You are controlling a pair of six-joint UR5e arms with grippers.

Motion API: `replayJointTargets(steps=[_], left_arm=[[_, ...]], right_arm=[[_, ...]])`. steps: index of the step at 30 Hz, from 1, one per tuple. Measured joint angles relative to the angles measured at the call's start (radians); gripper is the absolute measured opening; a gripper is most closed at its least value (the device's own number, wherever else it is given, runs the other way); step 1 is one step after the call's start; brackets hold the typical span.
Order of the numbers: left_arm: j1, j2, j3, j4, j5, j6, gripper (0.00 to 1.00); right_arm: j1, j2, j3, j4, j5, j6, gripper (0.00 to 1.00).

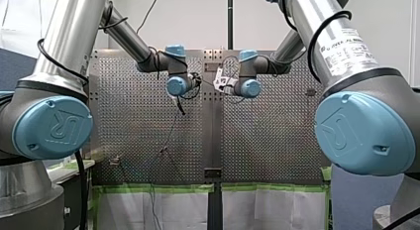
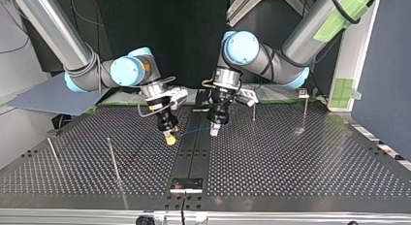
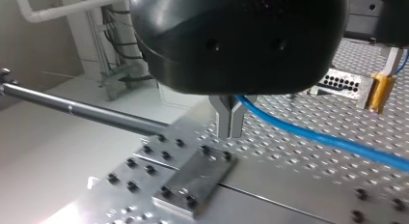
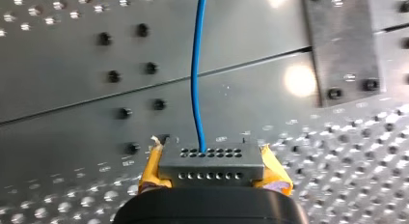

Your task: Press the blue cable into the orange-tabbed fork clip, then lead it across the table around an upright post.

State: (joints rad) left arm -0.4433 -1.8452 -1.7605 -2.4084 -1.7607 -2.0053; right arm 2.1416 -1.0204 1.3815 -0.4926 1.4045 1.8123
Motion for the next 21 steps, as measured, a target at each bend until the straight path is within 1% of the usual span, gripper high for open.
replayJointTargets(steps=[13,21], left_arm=[[-0.001,0.008,0.013,-0.015,0.001,-0.009,0.00],[0.000,0.007,0.014,-0.013,0.008,-0.015,0.00]], right_arm=[[-0.005,-0.060,-0.001,0.001,0.002,0.019,0.00],[-0.013,-0.098,-0.001,0.002,0.004,0.042,0.00]])
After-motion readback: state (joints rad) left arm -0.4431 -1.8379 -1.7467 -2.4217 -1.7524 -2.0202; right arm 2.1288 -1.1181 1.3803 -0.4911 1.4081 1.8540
